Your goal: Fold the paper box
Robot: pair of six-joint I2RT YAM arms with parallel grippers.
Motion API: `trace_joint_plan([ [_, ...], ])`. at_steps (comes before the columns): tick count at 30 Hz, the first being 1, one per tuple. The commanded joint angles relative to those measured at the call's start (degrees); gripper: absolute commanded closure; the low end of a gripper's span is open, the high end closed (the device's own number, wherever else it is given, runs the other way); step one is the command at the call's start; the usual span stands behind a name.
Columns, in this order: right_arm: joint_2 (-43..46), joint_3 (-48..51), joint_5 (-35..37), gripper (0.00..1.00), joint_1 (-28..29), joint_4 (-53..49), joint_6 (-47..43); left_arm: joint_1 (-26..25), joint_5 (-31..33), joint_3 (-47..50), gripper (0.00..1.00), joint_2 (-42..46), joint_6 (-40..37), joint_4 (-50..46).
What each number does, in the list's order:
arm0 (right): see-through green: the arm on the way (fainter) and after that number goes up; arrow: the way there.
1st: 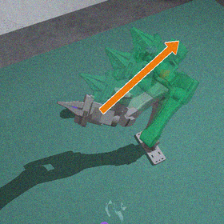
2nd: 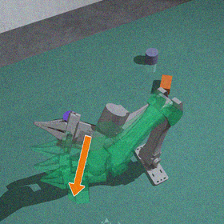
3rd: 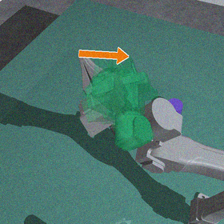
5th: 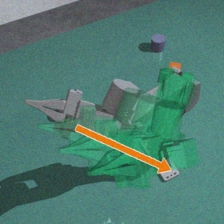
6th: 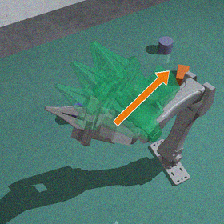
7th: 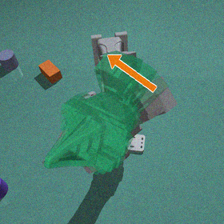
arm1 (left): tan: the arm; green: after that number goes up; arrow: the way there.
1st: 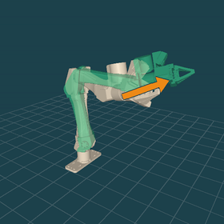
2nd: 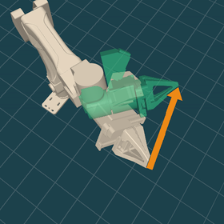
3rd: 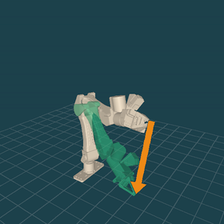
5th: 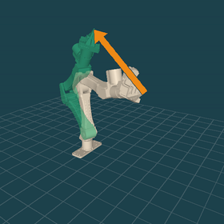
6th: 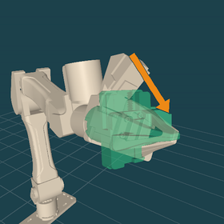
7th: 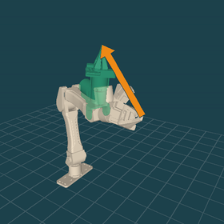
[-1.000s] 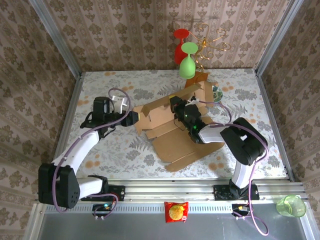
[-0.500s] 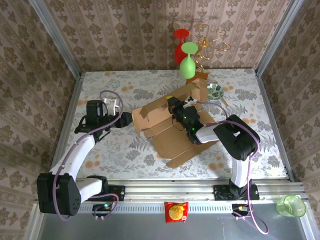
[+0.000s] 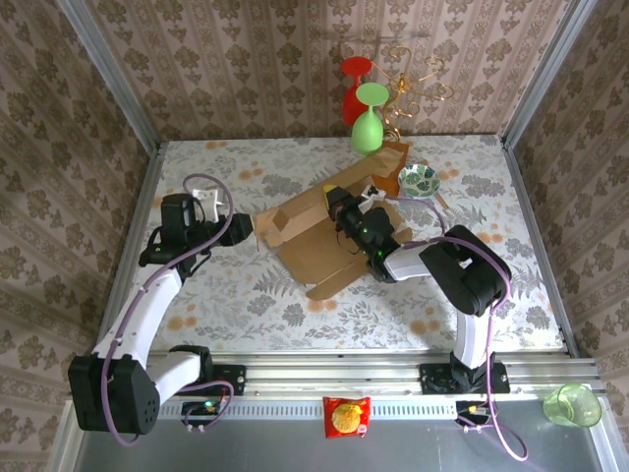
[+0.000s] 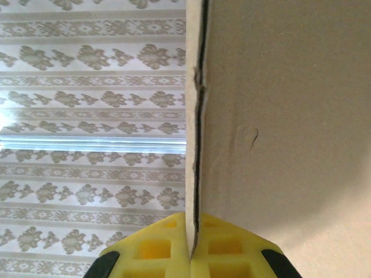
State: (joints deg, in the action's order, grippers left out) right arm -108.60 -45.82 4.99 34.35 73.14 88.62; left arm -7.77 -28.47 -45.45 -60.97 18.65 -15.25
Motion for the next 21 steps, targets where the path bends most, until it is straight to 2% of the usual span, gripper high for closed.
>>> trace_joint_plan([
  [1, 0.43, 3.29, -1.82, 1.0, -0.6, 2.44, -1.3, 0.39, 0.71, 0.88, 0.47, 2.37, 1.14, -1.8],
  [9, -0.4, 2.69, -1.75, 1.0, -0.95, 1.71, 0.03, 0.31, -0.36, 2.4, 0.48, 1.62, -0.27, -1.69],
  [16, -0.15, -0.25, -2.22, 1.0, -1.04, -3.78, 0.91, 0.34, -0.72, 1.23, 0.56, -6.62, -9.78, -5.74],
  [21, -0.94, -1.39, -2.66, 1.0, -1.05, -5.22, 1.35, 0.33, -1.46, 0.33, 0.58, -11.6, -11.96, -2.49],
])
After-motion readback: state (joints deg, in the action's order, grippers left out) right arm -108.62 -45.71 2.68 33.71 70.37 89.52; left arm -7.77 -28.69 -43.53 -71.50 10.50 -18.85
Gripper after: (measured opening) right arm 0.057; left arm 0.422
